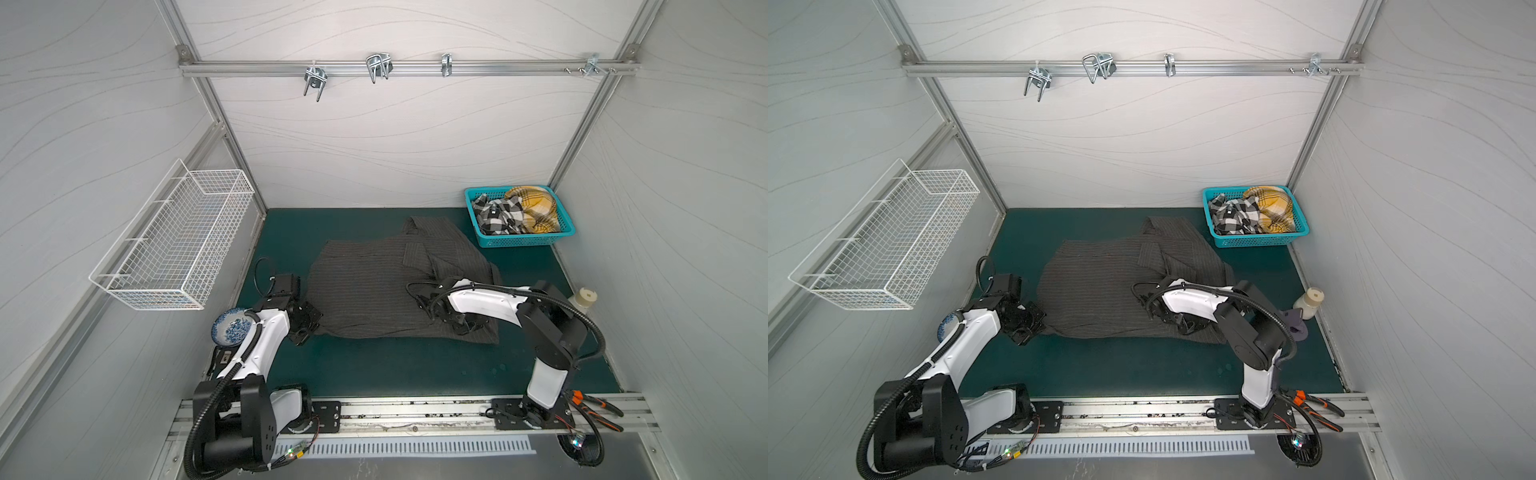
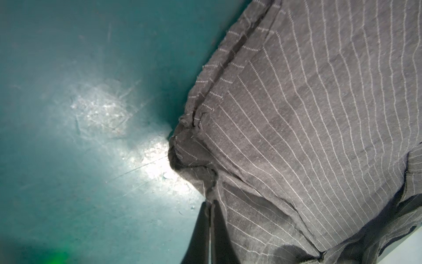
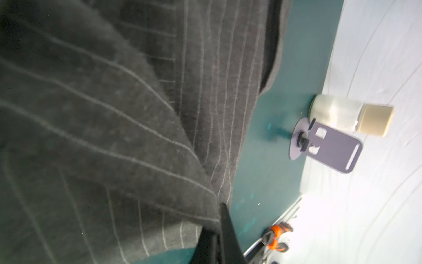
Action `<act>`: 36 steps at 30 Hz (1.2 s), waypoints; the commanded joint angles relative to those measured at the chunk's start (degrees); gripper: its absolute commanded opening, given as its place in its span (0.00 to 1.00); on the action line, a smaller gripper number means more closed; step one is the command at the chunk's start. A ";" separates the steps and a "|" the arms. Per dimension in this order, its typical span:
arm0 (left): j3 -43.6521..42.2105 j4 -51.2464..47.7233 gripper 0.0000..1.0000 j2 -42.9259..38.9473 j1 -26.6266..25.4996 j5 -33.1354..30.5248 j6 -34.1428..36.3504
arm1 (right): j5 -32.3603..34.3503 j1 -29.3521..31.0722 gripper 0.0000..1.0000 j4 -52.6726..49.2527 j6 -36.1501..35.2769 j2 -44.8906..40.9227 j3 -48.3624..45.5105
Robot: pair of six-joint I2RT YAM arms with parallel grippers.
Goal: Fold and stack the long sleeve shirts
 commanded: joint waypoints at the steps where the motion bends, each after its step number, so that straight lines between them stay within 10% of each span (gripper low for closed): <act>1: 2.41 0.32 0.00 0.19 0.40 -0.79 0.49 | -0.54 0.49 0.00 -1.78 -0.16 -4.47 -0.27; 7: 7.61 -5.37 0.00 -4.86 0.36 0.88 0.74 | -2.80 -0.59 0.00 -3.84 -4.40 -15.77 4.10; 14: 15.11 -4.65 0.00 -1.53 0.33 1.03 -2.09 | -13.35 -16.67 0.00 5.27 -16.45 -23.32 7.12; 21: 19.93 5.41 0.00 14.95 0.27 0.89 -1.42 | -28.11 -28.47 0.00 18.21 -22.43 -14.30 8.97; 36: 28.23 4.46 0.00 29.98 -0.03 -3.66 -1.22 | -38.17 -30.42 0.00 23.44 -23.46 1.96 13.57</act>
